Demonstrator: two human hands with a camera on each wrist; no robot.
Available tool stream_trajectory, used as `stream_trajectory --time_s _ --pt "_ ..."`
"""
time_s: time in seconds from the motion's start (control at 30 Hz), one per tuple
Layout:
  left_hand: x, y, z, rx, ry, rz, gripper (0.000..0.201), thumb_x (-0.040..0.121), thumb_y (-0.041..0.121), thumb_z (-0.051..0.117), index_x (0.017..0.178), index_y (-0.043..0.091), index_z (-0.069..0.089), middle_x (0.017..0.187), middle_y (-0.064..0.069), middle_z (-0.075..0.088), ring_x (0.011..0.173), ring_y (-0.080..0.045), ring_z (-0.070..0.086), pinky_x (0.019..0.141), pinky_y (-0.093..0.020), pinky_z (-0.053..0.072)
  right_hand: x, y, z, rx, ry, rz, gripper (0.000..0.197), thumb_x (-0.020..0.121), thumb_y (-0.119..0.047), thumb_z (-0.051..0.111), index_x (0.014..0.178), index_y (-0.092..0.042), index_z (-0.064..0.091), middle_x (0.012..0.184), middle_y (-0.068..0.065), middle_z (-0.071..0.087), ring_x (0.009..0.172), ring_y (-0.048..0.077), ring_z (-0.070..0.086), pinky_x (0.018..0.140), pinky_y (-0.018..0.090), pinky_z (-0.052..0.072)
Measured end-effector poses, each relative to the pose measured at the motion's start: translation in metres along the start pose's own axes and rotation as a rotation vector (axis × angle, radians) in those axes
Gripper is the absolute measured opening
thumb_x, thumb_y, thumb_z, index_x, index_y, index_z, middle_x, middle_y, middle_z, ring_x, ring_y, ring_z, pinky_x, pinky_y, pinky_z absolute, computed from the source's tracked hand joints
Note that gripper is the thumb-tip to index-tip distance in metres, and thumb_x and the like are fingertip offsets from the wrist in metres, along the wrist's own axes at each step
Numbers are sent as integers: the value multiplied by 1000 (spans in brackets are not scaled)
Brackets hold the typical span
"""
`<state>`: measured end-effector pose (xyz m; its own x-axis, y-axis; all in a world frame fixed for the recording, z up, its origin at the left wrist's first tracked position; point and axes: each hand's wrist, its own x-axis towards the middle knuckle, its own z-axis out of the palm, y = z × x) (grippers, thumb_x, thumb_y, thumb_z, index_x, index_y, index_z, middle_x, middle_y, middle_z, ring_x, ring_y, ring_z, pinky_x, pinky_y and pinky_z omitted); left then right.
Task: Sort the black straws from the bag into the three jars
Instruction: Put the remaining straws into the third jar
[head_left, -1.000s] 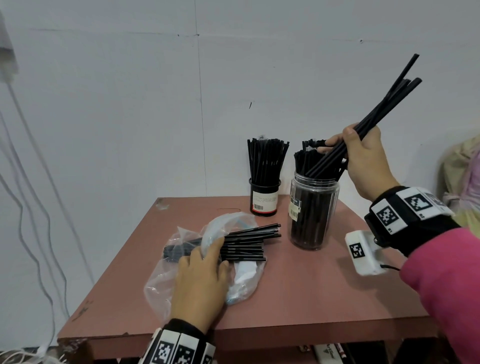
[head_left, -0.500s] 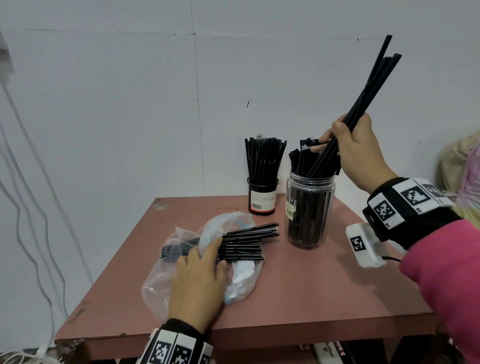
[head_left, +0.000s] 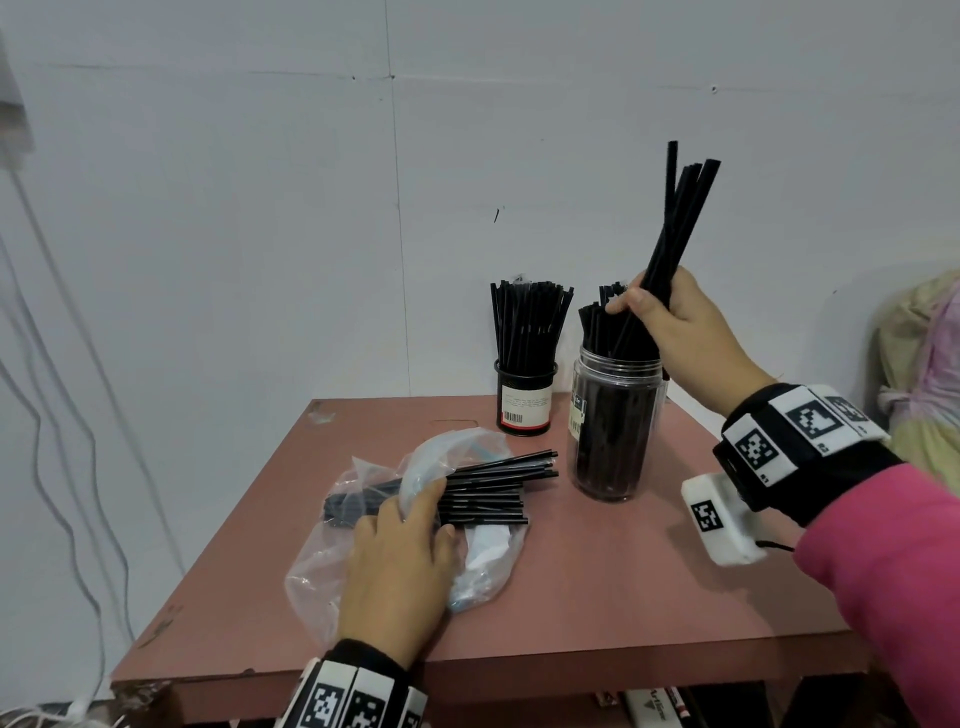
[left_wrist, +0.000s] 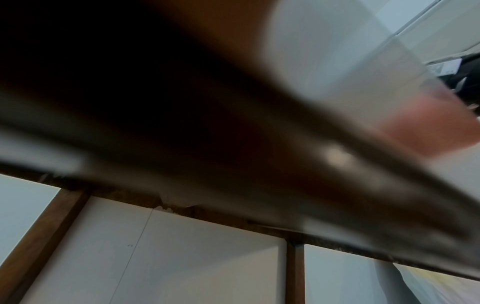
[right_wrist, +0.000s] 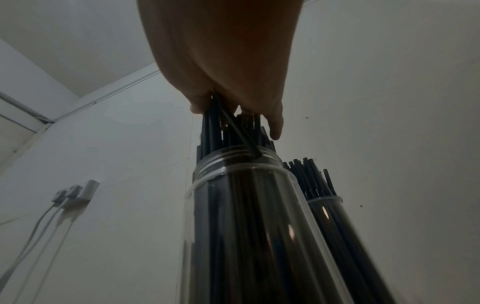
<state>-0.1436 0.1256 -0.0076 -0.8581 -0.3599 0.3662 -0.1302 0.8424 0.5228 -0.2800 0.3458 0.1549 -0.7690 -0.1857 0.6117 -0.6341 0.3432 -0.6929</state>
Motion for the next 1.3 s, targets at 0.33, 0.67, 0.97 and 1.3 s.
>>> stream_trajectory --time_s 0.33,0.67,0.97,1.3 --pt "0 0 0 15 4 3 51 97 35 40 145 44 23 130 1 47 108 -20 39 95 -33 36 -1 7 4 10 15 66 37 103 -31 41 112 0 60 117 23 60 113 36 54 101 50 42" --pt "0 1 -2 19 -2 1 51 98 35 40 145 45 22 128 1 47 107 -20 39 95 -33 37 2 7 -4 68 102 138 54 103 -45 29 152 -23 25 159 -8 20 149 11 6 122 37 6" --pt "0 2 -3 3 -11 -3 51 97 35 40 145 44 24 127 0 47 103 -19 37 94 -33 37 10 -13 -10 321 220 158 50 104 -44 27 149 -23 32 155 -6 32 141 3 28 103 14 20" --pt "0 2 -2 6 -10 -2 51 97 35 40 144 44 24 127 0 47 106 -20 39 95 -33 37 4 -9 -10 294 130 226 50 104 -42 26 149 -20 34 151 -13 36 135 -2 31 95 6 23"
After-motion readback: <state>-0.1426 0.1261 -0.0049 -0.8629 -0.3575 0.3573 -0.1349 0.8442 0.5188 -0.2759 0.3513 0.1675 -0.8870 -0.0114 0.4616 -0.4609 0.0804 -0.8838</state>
